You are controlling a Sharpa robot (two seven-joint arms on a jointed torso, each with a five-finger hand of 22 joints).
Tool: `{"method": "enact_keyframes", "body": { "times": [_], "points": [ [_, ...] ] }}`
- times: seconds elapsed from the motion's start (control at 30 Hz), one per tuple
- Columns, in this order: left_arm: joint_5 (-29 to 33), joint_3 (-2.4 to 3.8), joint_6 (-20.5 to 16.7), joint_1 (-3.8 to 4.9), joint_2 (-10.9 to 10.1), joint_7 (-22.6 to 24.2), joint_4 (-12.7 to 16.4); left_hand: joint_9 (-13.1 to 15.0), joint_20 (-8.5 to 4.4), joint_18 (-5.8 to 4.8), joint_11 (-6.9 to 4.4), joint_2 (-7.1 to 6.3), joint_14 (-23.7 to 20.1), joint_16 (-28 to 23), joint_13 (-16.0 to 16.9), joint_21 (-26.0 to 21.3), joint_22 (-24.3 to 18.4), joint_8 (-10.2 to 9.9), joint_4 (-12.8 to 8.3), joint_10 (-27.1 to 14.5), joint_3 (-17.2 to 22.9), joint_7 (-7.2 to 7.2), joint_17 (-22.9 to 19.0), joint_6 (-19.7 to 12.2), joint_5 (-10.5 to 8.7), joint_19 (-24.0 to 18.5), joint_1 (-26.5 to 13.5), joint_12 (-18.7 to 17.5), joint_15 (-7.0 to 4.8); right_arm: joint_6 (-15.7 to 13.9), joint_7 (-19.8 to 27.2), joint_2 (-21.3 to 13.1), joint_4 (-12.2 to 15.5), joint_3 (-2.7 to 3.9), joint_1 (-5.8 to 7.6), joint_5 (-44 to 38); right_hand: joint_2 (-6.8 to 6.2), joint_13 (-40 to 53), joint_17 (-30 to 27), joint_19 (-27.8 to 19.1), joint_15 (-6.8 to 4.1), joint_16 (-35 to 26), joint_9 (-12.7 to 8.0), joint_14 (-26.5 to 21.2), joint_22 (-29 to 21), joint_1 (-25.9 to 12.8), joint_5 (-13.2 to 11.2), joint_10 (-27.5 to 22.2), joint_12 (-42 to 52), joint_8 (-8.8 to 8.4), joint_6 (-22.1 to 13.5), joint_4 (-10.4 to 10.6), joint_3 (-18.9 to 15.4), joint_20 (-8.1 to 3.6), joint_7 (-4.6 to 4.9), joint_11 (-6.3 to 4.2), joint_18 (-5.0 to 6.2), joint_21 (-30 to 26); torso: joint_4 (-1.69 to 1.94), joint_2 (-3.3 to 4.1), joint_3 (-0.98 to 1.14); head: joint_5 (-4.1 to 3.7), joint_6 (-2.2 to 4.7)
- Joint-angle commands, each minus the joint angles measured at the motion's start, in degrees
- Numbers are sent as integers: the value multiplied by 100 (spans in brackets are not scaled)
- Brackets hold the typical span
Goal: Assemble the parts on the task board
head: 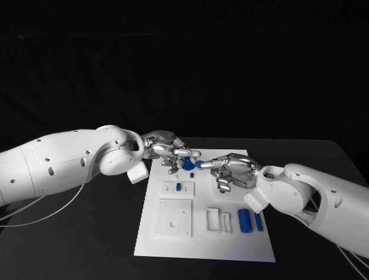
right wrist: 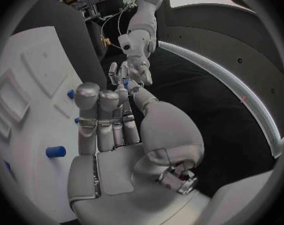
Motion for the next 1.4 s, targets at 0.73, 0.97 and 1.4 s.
{"method": "enact_keyframes", "body": {
  "times": [0.73,0.97,1.4],
  "points": [
    [-363,-7,234,5,23,94,82,-111,-10,-78,-19,462,-43,-65,-46,-10,98,-285,-429,-40,-82,-22,-49,148,210,-28,303,-36,-4,152,80,25,-22,0,-17,19,41,30,6,170,-40,3,6,-2,460,-29,14,38,-43,23,68,-51,17,-29,-10,-8,-82,-35,-1,0,2,3,-20],
    [-342,-8,205,5,26,135,78,-95,-15,-85,-27,659,-52,-73,-52,-18,99,-280,-544,-54,24,-40,-59,133,331,-35,499,-46,-9,192,70,28,-32,0,-17,18,41,30,6,170,-40,3,6,-2,460,-29,14,38,-43,23,68,-51,17,-29,-10,-8,-82,-35,-2,0,3,-2,-23],
    [-305,-8,194,5,42,152,70,-49,-11,-88,-18,780,-84,-125,-74,-40,95,-263,-579,-73,70,-33,-131,84,405,-49,555,-79,-3,214,54,29,-39,0,-17,13,43,46,14,172,-39,7,7,-2,462,-26,11,41,-54,24,70,-68,21,-28,-9,-8,-83,-39,4,1,4,-11,-39]
  ]
}}
